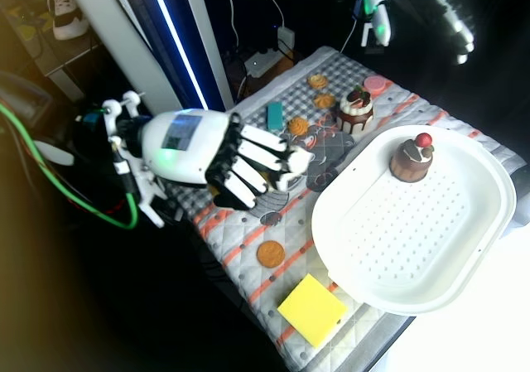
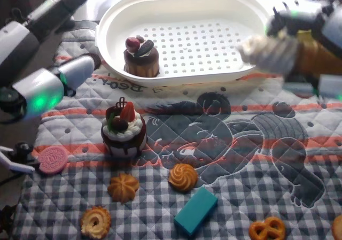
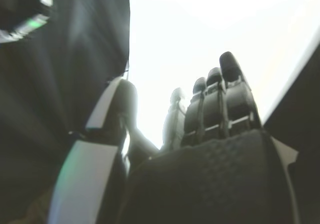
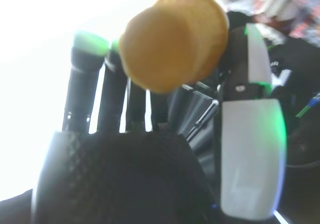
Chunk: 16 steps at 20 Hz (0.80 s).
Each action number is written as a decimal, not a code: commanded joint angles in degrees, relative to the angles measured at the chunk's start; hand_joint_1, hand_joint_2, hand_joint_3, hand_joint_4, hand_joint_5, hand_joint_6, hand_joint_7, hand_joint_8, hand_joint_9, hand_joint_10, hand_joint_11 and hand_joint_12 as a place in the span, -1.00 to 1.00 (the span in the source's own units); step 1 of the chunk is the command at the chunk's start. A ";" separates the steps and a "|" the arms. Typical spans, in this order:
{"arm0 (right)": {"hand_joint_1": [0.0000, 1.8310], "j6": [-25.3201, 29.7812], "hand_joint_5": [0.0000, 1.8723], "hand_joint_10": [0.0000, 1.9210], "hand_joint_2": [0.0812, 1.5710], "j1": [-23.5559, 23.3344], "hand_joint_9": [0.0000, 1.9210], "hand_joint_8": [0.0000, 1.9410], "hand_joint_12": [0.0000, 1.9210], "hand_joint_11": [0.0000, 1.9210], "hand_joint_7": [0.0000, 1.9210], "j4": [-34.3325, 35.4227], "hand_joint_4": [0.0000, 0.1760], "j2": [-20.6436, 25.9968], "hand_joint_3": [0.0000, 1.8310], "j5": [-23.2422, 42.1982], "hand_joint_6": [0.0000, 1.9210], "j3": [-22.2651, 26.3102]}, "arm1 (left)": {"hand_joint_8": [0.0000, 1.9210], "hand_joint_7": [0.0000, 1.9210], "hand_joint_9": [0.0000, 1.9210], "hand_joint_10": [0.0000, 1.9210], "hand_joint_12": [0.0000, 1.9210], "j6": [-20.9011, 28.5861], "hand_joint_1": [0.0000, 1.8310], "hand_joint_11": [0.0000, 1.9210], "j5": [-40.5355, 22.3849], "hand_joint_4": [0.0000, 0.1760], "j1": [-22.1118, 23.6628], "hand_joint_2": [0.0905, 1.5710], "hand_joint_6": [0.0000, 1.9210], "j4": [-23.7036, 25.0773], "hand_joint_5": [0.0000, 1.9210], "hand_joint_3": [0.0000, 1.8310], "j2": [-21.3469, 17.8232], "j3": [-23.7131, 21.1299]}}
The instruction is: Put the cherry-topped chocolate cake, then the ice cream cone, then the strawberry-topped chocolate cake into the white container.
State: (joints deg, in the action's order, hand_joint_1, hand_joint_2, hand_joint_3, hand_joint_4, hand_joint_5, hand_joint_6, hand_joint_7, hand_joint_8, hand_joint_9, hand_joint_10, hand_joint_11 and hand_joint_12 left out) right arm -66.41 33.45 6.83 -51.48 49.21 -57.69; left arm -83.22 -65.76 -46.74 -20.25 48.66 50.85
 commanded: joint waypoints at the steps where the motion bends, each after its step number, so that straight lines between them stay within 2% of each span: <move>1: 0.25 -1.13 -0.37 0.95 0.65 -2.21 -0.09 0.83 1.00 0.01 -0.18 -0.45 -1.00 -0.60 -0.99 4.26 0.44 -0.73 | -1.00 -0.93 -0.93 -1.00 -0.52 0.34 -0.06 -1.00 -8.40 0.08 0.13 0.76 -0.99 0.69 -0.86 -1.00 -0.77 -0.04; 2: 0.28 -2.62 -0.38 0.84 0.62 -5.19 -0.03 0.64 1.00 -0.01 -0.17 -0.45 -1.00 -2.35 -1.00 1.00 0.44 -2.33 | -1.00 -0.94 -0.94 -1.00 -0.59 0.34 -0.10 -1.00 -8.68 0.06 -0.09 0.76 -0.99 0.68 -0.84 -1.00 -0.81 -0.19; 3: 0.28 -3.23 -0.37 0.77 0.62 -8.32 -0.04 0.58 1.00 -0.05 -0.17 -0.45 -1.00 -3.38 -1.00 -1.83 0.46 -4.30 | -1.00 -0.96 -0.98 -1.00 -0.71 0.35 -0.12 -1.00 -9.05 -0.03 -0.46 0.76 -1.00 0.65 -0.85 -1.00 -0.80 -0.34; 4: 0.27 -3.98 -0.36 0.95 0.65 -10.60 0.05 0.65 1.00 0.12 -0.29 -0.41 -1.00 -5.18 -0.99 -4.64 0.56 -6.12 | -1.00 -0.98 -0.99 -1.00 -0.79 0.35 -0.15 -1.00 -9.26 0.04 -0.92 0.75 -1.00 0.63 -0.85 -1.00 -0.79 -0.46; 5: 0.26 -5.05 -0.34 0.99 0.65 -12.64 0.01 0.65 1.00 0.09 -0.31 0.06 -1.00 -7.22 -1.00 -7.72 0.57 -8.17 | -1.00 -0.99 -1.00 -1.00 -0.87 0.35 -0.18 -1.00 -9.38 0.10 -1.21 0.75 -1.00 0.62 -0.85 -1.00 -0.82 -0.58; 6: 0.27 -5.63 -0.35 1.00 0.65 -13.89 -0.10 0.79 1.00 0.02 -0.29 0.29 -1.00 -8.96 -1.00 -10.14 0.39 -9.87 | -1.00 -0.98 -0.98 -0.99 -0.84 0.36 -0.17 -1.00 -9.43 0.15 -1.25 0.75 -1.00 0.63 -0.84 -1.00 -0.82 -0.61; 7: 0.28 -5.85 -0.33 0.95 0.65 -15.24 -0.29 0.78 1.00 -0.17 -0.28 0.41 -1.00 -10.73 -1.00 -12.44 0.35 -11.81 | -1.00 -0.97 -0.97 -0.99 -0.77 0.36 -0.15 -1.00 -9.56 0.25 -1.25 0.74 -1.00 0.68 -0.84 -1.00 -0.76 -0.65; 8: 0.19 -5.86 -0.28 0.99 0.62 -16.14 0.15 0.96 1.00 0.24 -0.05 0.58 -1.00 -12.12 -1.00 -14.00 0.46 -13.40 | -1.00 -0.97 -0.96 -0.99 -0.75 0.36 -0.15 -1.00 -9.66 0.25 -1.28 0.74 -1.00 0.87 -0.84 -1.00 -0.75 -0.70; 9: 0.17 -5.87 -0.29 1.00 0.62 -17.23 0.30 0.98 1.00 0.40 0.05 1.01 -1.00 -13.79 -1.00 -16.05 0.50 -15.36 | -1.00 -0.96 -0.95 -0.99 -0.66 0.36 -0.11 -1.00 -9.66 0.06 -1.31 0.73 -0.99 1.07 -0.82 -1.00 -0.74 -0.79; 10: 0.16 -5.87 -0.29 1.00 0.62 -17.74 0.21 1.00 1.00 0.34 -0.05 1.66 -1.00 -15.09 -1.00 -17.39 0.51 -16.88 | -1.00 -0.95 -0.95 -0.99 -0.59 0.36 -0.07 -1.00 -9.67 -0.03 -1.35 0.73 -1.00 1.19 -0.82 -1.00 -0.74 -0.83; 11: 0.24 -5.87 -0.35 1.00 0.66 -18.21 -0.15 0.91 1.00 0.00 -0.28 2.07 -1.00 -16.68 -0.99 -18.61 0.38 -18.53 | -1.00 -0.97 -0.97 -1.00 -0.62 0.36 -0.05 -1.00 -9.74 -0.13 -1.44 0.75 -1.00 1.23 -0.83 -1.00 -0.67 -0.83; 12: 0.26 -5.87 -0.38 0.61 0.64 -18.53 -0.26 0.62 0.94 -0.29 -0.22 2.45 -1.00 -17.71 -1.00 -19.63 0.48 -19.77 | -0.99 -0.98 -0.99 -1.00 -0.73 0.36 -0.05 -1.00 -9.80 -0.14 -1.52 0.75 -1.00 1.23 -0.83 -1.00 -0.60 -0.83; 13: 0.28 -5.88 -0.48 0.38 0.64 -18.93 -0.24 0.50 0.86 -0.38 -0.16 2.90 -1.00 -19.43 -1.00 -21.03 0.57 -21.65 | -0.99 -0.97 -1.00 -1.00 -0.77 0.36 -0.07 -1.00 -9.88 0.03 -1.59 0.75 -1.00 1.23 -0.83 -1.00 -0.48 -0.80; 14: 0.12 -5.88 -0.76 0.21 0.63 -19.03 -0.43 -0.05 0.91 -0.68 -0.43 3.71 -1.00 -21.06 -1.00 -22.29 -0.01 -23.41 | -1.00 -0.96 -0.98 -0.99 -0.68 0.36 -0.11 -1.00 -9.89 0.10 -1.62 0.75 -1.00 1.23 -0.83 -1.00 -0.34 -0.74; 15: 0.07 -5.89 -0.83 0.17 0.61 -19.02 -0.60 -0.38 0.93 -0.80 -0.56 5.18 -1.00 -22.80 -1.00 -23.97 -0.35 -25.78 | -1.00 -0.97 -0.98 -0.99 -0.59 0.36 -0.12 -1.00 -9.85 0.09 -1.64 0.75 -0.99 1.23 -0.84 -1.00 -0.03 -0.57; 16: 0.01 -5.89 -0.95 0.03 0.60 -19.02 -0.92 -0.68 0.84 -0.96 -0.75 5.29 -1.00 -22.95 -1.00 -24.21 -0.63 -26.01 | -1.00 -0.96 -0.97 -0.99 -0.54 0.36 -0.16 -1.00 -9.83 0.01 -1.67 0.74 -1.00 1.25 -0.84 -1.00 -0.03 -0.57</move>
State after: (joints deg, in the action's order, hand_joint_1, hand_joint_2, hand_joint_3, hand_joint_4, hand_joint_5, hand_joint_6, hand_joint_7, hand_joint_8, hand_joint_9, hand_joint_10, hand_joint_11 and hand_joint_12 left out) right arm -72.07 15.38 12.36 -75.24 18.00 -83.59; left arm -83.18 -68.55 -48.75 -20.03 48.73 50.17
